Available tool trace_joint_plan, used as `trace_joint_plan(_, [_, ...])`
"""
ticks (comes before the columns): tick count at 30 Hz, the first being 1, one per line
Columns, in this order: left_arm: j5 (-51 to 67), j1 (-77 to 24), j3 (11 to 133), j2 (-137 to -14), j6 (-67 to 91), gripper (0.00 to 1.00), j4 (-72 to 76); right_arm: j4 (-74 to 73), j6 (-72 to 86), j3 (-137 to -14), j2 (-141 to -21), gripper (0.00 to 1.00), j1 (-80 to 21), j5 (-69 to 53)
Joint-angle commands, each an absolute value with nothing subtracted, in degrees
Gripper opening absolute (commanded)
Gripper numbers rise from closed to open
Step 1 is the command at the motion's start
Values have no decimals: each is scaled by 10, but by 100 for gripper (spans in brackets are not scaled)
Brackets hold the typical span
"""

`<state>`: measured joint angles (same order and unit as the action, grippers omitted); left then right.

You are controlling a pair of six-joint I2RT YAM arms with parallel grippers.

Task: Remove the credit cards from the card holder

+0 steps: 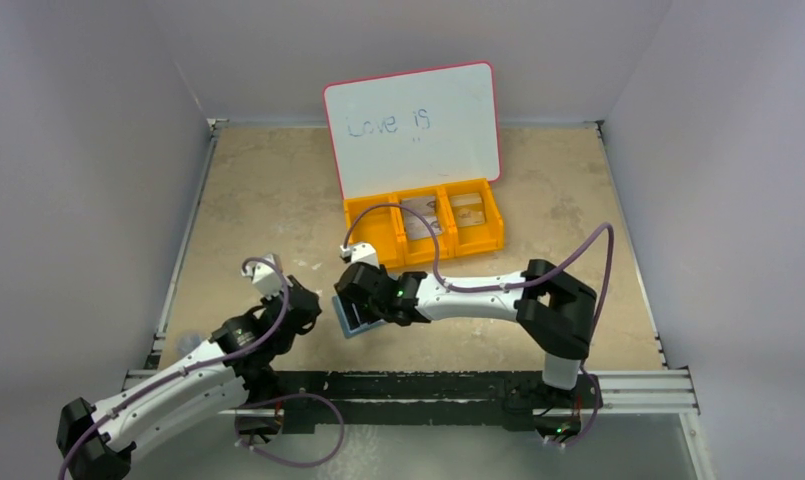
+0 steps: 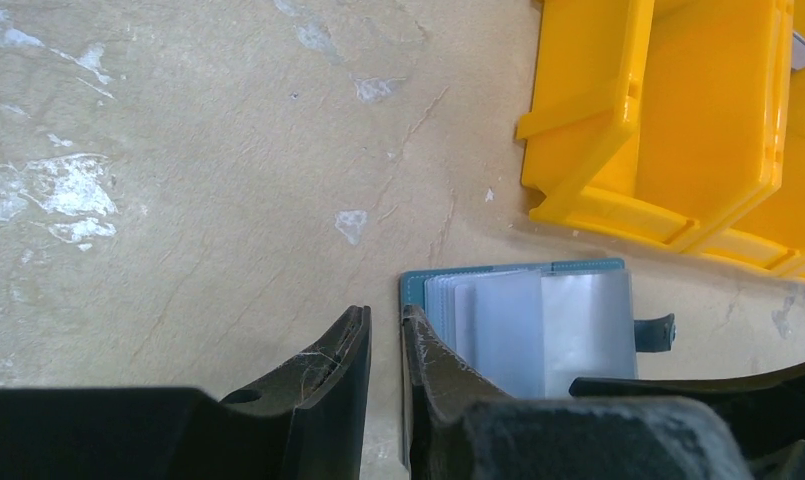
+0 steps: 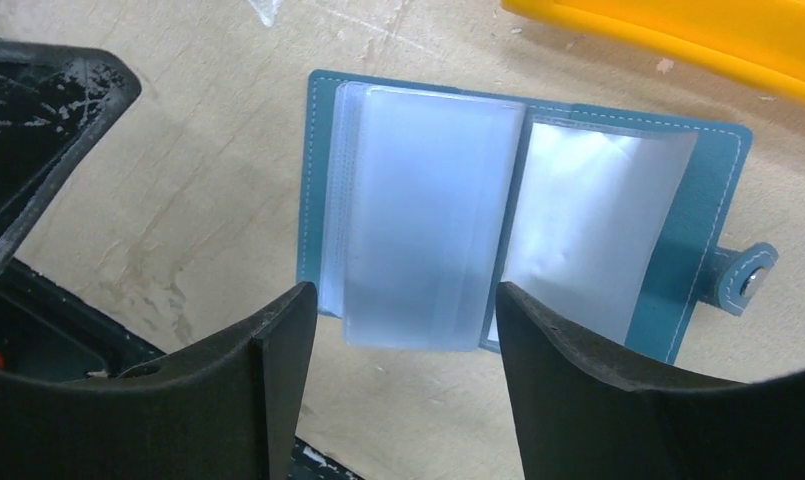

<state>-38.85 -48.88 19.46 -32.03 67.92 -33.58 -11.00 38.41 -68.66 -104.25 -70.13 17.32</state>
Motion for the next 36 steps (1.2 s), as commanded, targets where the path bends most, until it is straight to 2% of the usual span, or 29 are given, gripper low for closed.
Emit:
trace_joint_plan(1, [-382, -489, 207, -329, 669, 18, -305, -155, 418, -716, -1048, 67, -702, 222])
trace_joint_plan(6, [-374, -489, 208, -342, 664, 18, -294, -184, 446, -719, -1059, 64, -700, 248])
trace_joint_plan(10, [-373, -490, 207, -344, 664, 18, -292, -141, 422, -707, -1040, 73, -700, 211])
trace_joint_plan(17, [-374, -489, 206, -336, 664, 19, -296, -86, 407, -704, -1040, 77, -700, 152])
trace_joint_plan(22, [-374, -489, 207, -336, 664, 19, -297, -156, 423, -733, -1082, 74, -700, 197])
trace_joint_plan(33, [-374, -489, 205, -336, 665, 19, -297, -155, 423, -729, -1098, 69, -700, 202])
trace_joint_plan(36, [-374, -489, 206, -336, 665, 19, -296, -157, 426, -728, -1099, 61, -700, 204])
